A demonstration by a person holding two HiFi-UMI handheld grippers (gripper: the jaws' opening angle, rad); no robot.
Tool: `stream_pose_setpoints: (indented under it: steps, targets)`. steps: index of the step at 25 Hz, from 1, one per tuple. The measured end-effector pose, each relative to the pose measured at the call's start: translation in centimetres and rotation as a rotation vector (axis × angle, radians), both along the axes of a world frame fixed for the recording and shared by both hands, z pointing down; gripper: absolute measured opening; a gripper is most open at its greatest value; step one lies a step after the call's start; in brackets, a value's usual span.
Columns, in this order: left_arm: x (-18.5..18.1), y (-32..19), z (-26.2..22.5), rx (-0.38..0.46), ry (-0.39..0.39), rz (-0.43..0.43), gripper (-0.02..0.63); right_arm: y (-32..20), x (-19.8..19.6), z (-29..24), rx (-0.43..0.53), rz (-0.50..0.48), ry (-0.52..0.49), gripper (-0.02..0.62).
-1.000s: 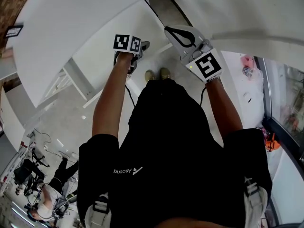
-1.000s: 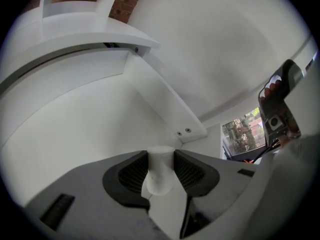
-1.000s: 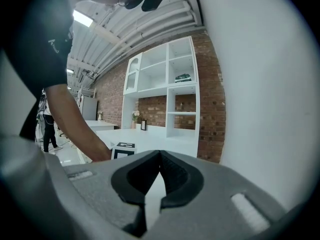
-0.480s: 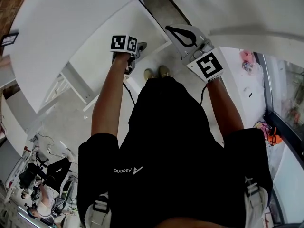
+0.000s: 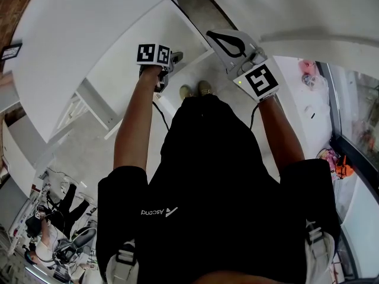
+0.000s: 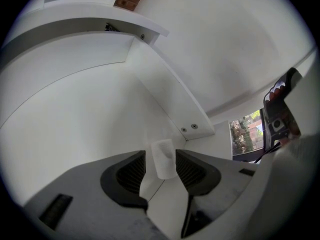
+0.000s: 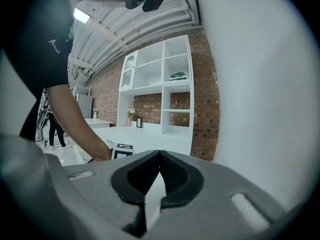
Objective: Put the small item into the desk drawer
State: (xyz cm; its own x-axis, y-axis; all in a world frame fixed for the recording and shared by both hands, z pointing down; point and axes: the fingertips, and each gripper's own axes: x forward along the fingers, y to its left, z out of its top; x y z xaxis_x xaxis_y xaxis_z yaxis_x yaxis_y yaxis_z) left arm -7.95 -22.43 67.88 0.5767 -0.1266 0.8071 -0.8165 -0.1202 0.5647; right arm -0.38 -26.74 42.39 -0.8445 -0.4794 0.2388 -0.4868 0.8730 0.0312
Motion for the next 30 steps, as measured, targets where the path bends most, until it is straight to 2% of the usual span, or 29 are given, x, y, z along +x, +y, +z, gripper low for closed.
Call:
stream_pose_setpoints:
  steps: [7,12,25,28,30]
  targets:
    - [-0.3,0.2,-0.9,0.025,0.013,-0.008,0.186,0.7,-0.2,0.0,0.001,-0.001,0.004,0.000]
    - [-0.7,-0.4,-2.6,0.093,0.027,-0.033,0.186,1.1,-0.6,-0.2,0.005,-0.009,-0.003,0.000]
    - [-1.3,0.2,-11.6,0.372,0.004,-0.025,0.186,2.9,-3.4,-2.3,0.030,-0.049,-0.044,0.000]
    - [-1.3,0.3,-14.5,0.479,-0.004,-0.027,0.186,3.5,-3.9,-3.0,0.044,-0.054,-0.055,0.000]
    - [-1.3,0.2,-17.1,0.583,-0.006,-0.037,0.184,3.9,-4.0,-3.6,0.053,-0.055,-0.062,0.000]
